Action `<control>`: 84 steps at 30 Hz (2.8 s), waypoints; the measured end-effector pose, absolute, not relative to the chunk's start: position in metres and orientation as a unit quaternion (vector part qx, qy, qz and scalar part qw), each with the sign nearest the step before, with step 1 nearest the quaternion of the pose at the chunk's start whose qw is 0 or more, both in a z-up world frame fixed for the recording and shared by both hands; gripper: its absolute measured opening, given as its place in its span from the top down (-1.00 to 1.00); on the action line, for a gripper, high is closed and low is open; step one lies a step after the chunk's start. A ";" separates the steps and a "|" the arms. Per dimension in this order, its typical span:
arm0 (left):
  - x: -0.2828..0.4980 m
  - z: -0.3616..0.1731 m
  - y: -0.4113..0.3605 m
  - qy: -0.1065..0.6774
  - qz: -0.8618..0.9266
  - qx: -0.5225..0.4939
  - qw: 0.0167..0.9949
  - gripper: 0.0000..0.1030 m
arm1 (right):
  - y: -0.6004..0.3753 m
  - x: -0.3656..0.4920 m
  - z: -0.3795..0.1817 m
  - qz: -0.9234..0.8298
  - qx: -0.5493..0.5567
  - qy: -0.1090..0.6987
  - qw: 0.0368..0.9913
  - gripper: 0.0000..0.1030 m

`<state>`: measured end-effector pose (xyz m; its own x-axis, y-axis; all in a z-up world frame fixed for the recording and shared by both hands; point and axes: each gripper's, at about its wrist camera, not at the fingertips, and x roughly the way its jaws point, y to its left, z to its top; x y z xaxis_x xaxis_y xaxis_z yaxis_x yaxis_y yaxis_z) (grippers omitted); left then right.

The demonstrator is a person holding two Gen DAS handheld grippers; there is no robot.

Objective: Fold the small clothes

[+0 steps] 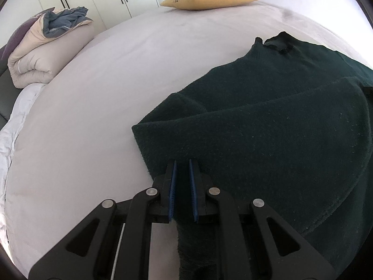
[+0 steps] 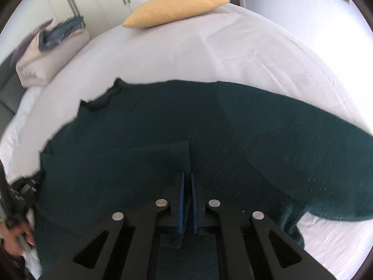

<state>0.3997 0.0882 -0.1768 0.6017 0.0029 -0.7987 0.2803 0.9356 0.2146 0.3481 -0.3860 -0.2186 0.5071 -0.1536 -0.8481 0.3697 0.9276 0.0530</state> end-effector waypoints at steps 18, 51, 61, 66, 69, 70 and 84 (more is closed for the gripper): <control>0.320 -0.130 0.031 0.429 -0.162 0.072 0.886 0.79 | -0.604 0.033 -0.193 -0.301 0.541 0.186 0.763 -0.12; 0.371 -0.148 0.050 0.493 -0.301 -0.286 0.765 -0.10 | -0.319 0.305 -0.137 -0.143 -0.021 0.338 0.930 0.74; 0.386 -0.173 0.056 0.503 -0.303 -0.389 0.710 -0.65 | -0.217 0.326 -0.227 -0.160 -0.345 0.365 0.850 0.75; 0.382 -0.182 0.069 0.502 -0.293 -0.395 0.711 -0.65 | -0.206 0.320 -0.250 -0.137 -0.400 0.390 0.818 0.45; 0.380 -0.185 0.081 0.497 -0.289 -0.402 0.713 -0.65 | -0.238 0.328 -0.223 -0.104 -0.179 0.425 0.881 0.10; 0.380 -0.186 0.086 0.494 -0.285 -0.403 0.716 -0.65 | -0.254 0.326 -0.216 -0.099 -0.106 0.426 0.893 0.10; 0.382 -0.187 0.095 0.491 -0.274 -0.397 0.725 -0.65 | -0.427 0.276 -0.216 -0.152 0.433 0.285 0.841 0.13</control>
<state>0.3822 0.0949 -0.1868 0.3678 -0.7876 -0.4943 0.0081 0.5342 -0.8453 0.2756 -0.4273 -0.2164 0.7907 -0.0088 -0.6121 0.5036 0.5779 0.6422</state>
